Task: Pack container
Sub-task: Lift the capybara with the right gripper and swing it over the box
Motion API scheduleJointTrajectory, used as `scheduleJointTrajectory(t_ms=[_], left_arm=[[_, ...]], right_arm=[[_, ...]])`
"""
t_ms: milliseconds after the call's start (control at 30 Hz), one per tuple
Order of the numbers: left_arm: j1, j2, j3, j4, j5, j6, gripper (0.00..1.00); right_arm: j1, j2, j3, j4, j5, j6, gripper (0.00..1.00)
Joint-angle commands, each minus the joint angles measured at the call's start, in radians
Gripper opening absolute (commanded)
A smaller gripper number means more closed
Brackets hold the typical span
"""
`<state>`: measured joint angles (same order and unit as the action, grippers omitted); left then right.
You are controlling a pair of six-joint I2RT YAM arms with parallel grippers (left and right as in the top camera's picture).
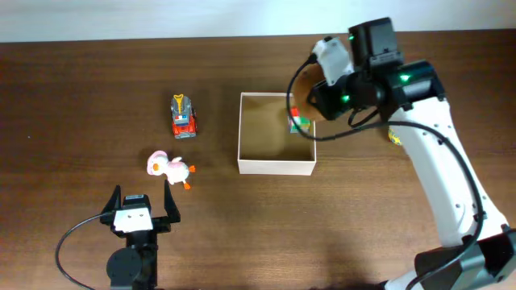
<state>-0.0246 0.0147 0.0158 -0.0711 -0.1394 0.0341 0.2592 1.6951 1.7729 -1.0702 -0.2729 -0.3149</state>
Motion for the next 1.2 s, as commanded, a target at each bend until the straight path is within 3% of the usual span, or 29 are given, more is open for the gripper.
scheduleJointTrajectory(t_ms=[0,233,467,600,700,1167], left_arm=[[0.008,-0.004,-0.006,0.002,-0.008,0.016,0.99],[0.008,-0.004,-0.006,0.002,-0.008,0.016,0.99],[0.008,-0.004,-0.006,0.002,-0.008,0.016,0.99],[0.008,-0.004,-0.006,0.002,-0.008,0.016,0.99],[0.008,-0.004,-0.006,0.002,-0.008,0.016,0.99],[0.008,-0.004,-0.006,0.002,-0.008,0.016,0.99]], right_arm=[[0.01,-0.003,0.008,0.003,-0.031,-0.169,0.35],[0.01,0.018,0.004,0.0,-0.035,-0.098,0.36],[0.01,0.043,0.004,0.1,-0.03,0.351,0.39],[0.01,0.07,0.004,0.113,-0.029,0.526,0.35],[0.011,0.105,0.004,0.099,-0.026,0.583,0.29],[0.128,0.23,0.004,-0.013,0.15,0.6,0.29]])
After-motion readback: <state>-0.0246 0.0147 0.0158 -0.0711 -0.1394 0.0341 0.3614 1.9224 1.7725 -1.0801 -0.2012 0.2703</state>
